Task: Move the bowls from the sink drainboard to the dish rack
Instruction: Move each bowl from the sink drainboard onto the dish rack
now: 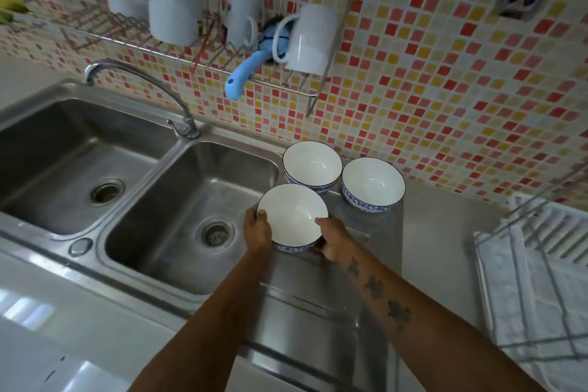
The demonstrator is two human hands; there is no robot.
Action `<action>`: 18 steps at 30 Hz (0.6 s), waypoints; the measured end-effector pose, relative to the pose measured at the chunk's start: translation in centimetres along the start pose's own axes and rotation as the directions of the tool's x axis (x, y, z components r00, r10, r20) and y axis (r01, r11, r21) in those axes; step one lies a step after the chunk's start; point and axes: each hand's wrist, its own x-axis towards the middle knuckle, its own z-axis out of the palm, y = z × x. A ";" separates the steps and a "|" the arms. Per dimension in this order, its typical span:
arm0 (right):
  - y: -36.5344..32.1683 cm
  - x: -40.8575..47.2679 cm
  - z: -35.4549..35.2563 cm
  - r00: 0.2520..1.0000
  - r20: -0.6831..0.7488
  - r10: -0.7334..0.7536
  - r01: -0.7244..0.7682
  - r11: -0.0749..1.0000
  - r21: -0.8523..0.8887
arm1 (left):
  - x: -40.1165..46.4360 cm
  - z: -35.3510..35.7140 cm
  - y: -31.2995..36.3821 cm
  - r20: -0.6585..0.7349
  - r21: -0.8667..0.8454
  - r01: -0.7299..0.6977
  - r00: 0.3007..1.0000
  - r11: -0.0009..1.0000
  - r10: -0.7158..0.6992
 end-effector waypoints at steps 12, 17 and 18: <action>-9.5 -15.7 -7.8 0.931 -0.044 -0.362 0.363 0.910 0.201 | -16.4 3.3 12.6 0.284 -0.442 -0.070 0.935 0.894 0.213; -14.4 -27.3 -16.7 0.786 -0.142 -0.602 0.615 0.737 0.279 | -27.6 7.5 20.1 0.375 -0.579 -0.047 0.871 0.814 0.317; -14.9 -29.3 -18.6 0.752 -0.168 -0.637 0.656 0.700 0.282 | -29.9 8.4 20.9 0.406 -0.595 -0.031 0.850 0.803 0.334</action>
